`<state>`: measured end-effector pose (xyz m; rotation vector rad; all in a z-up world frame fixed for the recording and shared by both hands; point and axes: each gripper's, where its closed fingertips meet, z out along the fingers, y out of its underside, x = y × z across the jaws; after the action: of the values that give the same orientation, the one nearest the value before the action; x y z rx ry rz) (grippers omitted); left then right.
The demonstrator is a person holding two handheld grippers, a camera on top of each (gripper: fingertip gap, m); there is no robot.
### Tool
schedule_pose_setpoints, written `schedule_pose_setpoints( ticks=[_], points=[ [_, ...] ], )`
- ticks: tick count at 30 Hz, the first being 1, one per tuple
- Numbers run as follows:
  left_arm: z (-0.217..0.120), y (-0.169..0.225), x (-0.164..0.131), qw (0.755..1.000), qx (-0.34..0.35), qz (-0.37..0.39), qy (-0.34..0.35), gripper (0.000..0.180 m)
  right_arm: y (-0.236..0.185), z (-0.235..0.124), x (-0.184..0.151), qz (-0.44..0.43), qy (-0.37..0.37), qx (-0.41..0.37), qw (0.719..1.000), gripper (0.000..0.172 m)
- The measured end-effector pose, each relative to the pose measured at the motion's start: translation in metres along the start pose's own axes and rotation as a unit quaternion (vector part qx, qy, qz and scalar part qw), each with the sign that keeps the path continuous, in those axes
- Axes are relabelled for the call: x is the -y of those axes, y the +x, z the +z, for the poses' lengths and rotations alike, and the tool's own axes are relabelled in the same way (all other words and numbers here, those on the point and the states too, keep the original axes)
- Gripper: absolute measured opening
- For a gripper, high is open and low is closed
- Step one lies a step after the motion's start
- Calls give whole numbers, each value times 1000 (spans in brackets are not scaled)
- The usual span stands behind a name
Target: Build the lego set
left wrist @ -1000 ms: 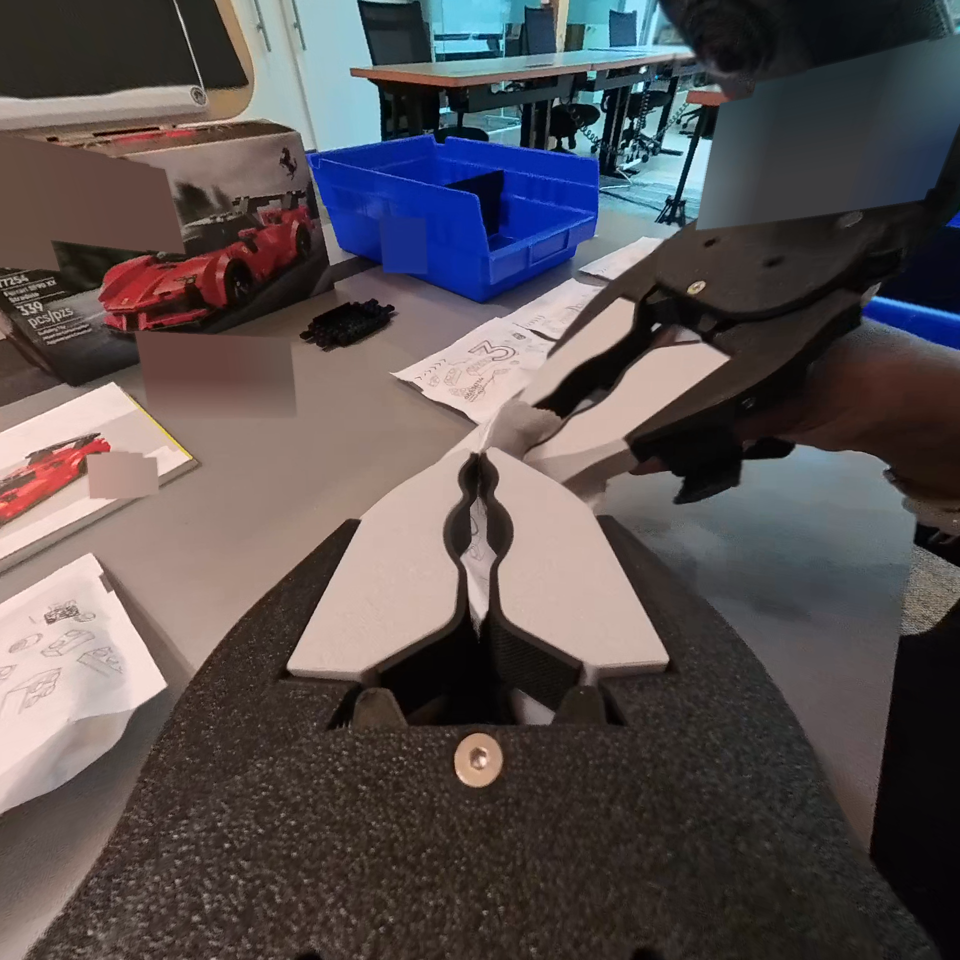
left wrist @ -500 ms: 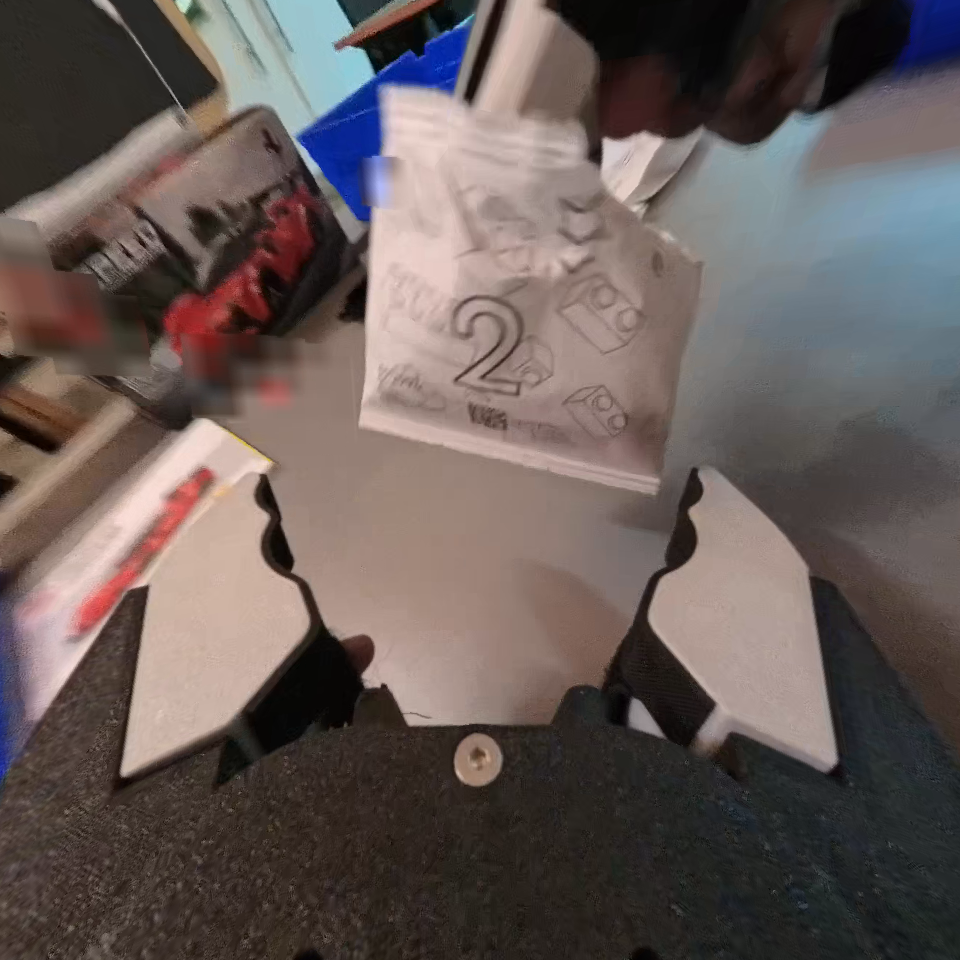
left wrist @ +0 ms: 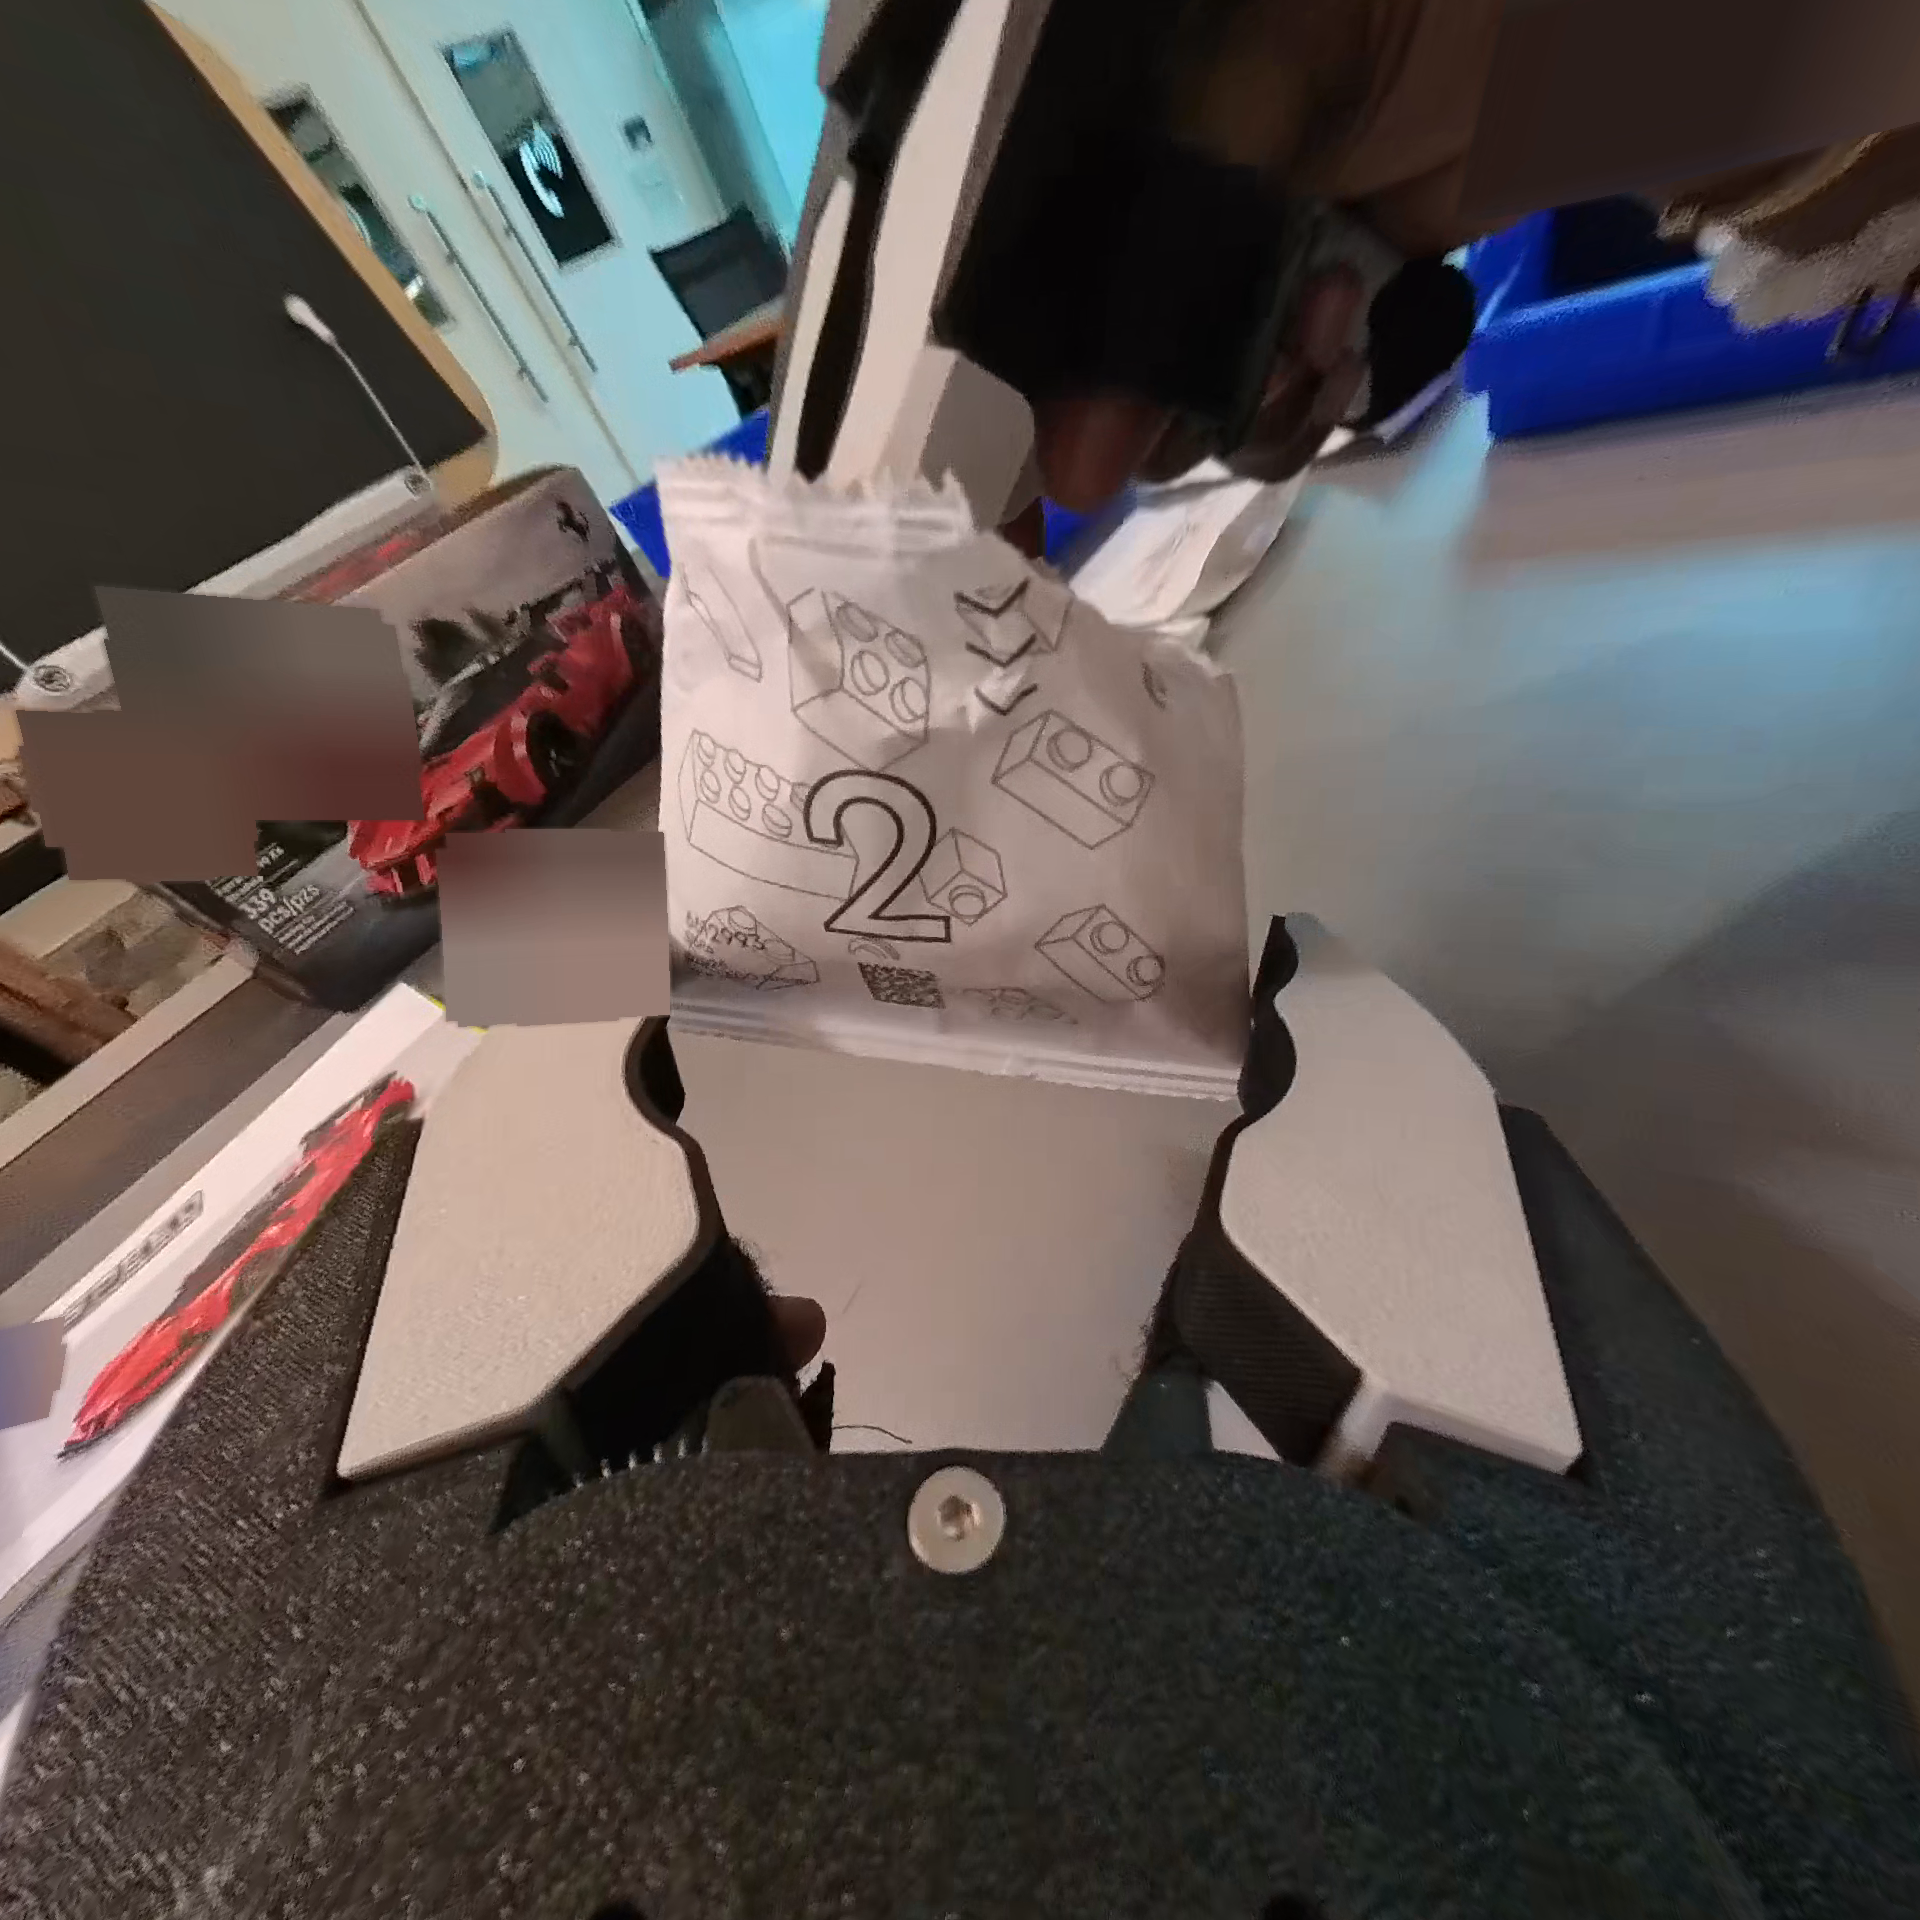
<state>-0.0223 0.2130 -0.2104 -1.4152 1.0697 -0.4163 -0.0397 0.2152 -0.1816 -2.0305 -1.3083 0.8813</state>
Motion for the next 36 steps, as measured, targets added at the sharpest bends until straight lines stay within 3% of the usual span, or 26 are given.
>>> schedule_pose_setpoints(
  ticks=[13, 16, 22, 24, 28, 32, 36],
  points=[
    [-2, 4, 5, 1000, -21, 9, 10, 111, -13, 5, 6, -51, -34, 13, 998, 0],
    [-7, -1, 12, 999, -17, -3, 33, 108, -12, 4, 14, -49, -12, 11, 999, 3],
    [-22, -21, 28, 996, 15, -29, 83, 108, -15, -6, 51, -61, 104, -1, 993, 30],
    [-31, -36, 30, 995, 36, -39, 89, 108, -12, -15, 63, -70, 153, -19, 986, 40],
    [-61, -94, 17, 991, 105, -57, 54, 108, -1, -37, 71, -72, 228, -46, 970, 42],
    [-107, -170, -1, 981, 180, -65, 15, 108, 14, -46, 55, -32, 247, -56, 967, 41],
    [-147, -238, -16, 972, 231, -12, -40, 108, 24, -47, 33, -17, 232, -81, 969, 40]
  ],
)
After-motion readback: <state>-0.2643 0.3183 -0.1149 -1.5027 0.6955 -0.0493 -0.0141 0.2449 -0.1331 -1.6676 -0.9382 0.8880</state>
